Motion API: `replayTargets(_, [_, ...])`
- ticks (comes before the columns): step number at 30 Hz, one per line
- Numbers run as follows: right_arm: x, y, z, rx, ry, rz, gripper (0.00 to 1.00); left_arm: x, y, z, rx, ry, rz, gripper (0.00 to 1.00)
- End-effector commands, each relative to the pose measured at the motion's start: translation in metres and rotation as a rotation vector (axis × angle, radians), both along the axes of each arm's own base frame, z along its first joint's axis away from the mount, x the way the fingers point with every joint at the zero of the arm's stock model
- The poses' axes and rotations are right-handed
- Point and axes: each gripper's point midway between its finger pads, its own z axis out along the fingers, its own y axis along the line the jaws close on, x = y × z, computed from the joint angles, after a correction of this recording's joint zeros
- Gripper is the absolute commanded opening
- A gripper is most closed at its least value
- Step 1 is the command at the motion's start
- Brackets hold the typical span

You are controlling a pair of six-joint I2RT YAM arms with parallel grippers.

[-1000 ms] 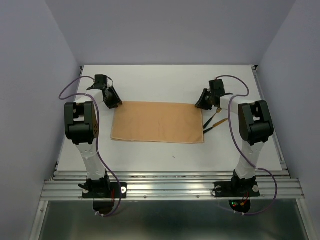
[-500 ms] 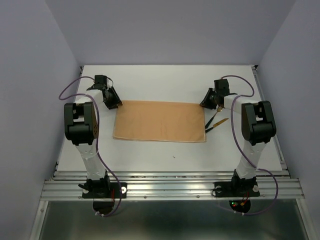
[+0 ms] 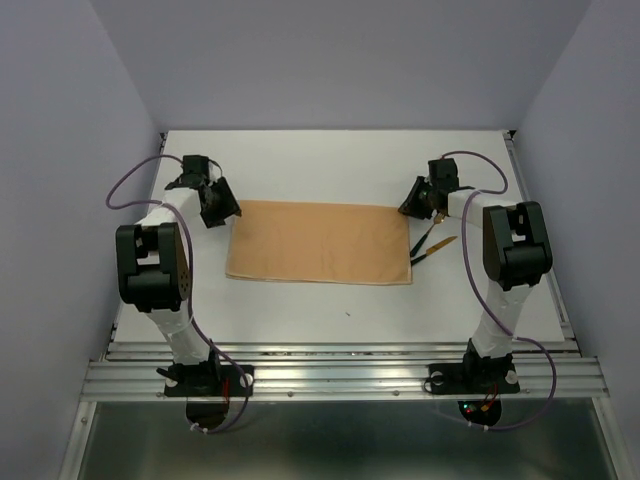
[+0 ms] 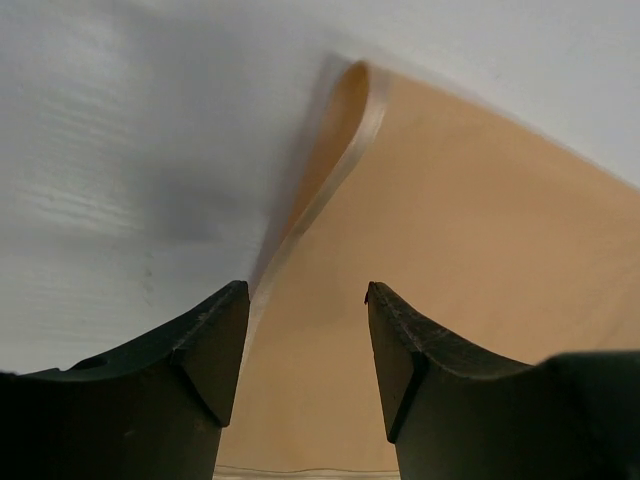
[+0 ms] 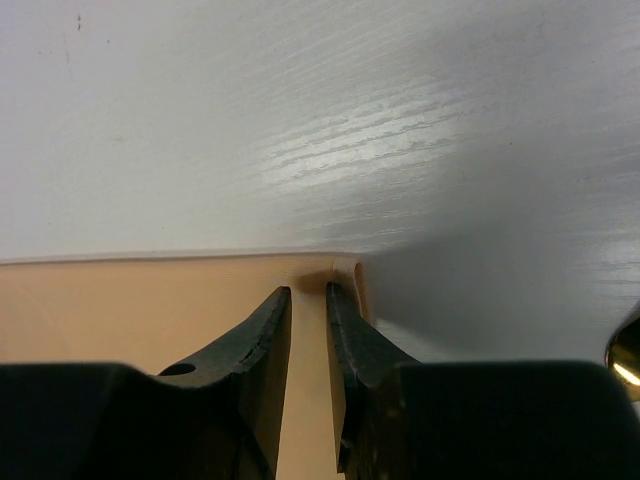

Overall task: Fold the napkin into a case and place the utensils inside
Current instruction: Pick up the rectangle-folded napkin at the center of the board.

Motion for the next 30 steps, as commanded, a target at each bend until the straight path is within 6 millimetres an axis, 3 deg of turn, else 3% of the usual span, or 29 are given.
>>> replayTargets(1, [0.003,0.004,0.003,0.014,-0.032,0.018,0.27,-0.043,-0.004,-0.023,0.016,0.105,-0.027,0.62])
replayTargets(8, [0.002,0.005,0.001,0.025,-0.026,0.017,0.27,-0.067,-0.004,-0.050,0.046,0.188,-0.025,0.61])
replayTargets(11, [0.001,0.005,0.002,0.023,-0.028,0.017,0.27,-0.068,-0.002,-0.054,0.057,0.202,-0.014,0.58])
replayTargets(14, [0.002,0.005,0.003,0.027,-0.030,0.016,0.27,-0.070,-0.015,-0.060,0.075,0.219,-0.045,0.53])
replayTargets(18, [0.001,0.006,0.005,0.029,-0.033,0.018,0.27,-0.070,-0.011,-0.066,0.123,0.239,-0.033,0.47])
replayTargets(26, [-0.002,0.007,0.006,0.036,-0.033,0.024,0.27,-0.073,-0.001,-0.071,0.208,0.270,0.006,0.02])
replayTargets(30, [-0.003,0.010,0.018,0.053,-0.055,0.041,0.27,-0.068,0.001,-0.059,0.213,0.236,0.020,0.00])
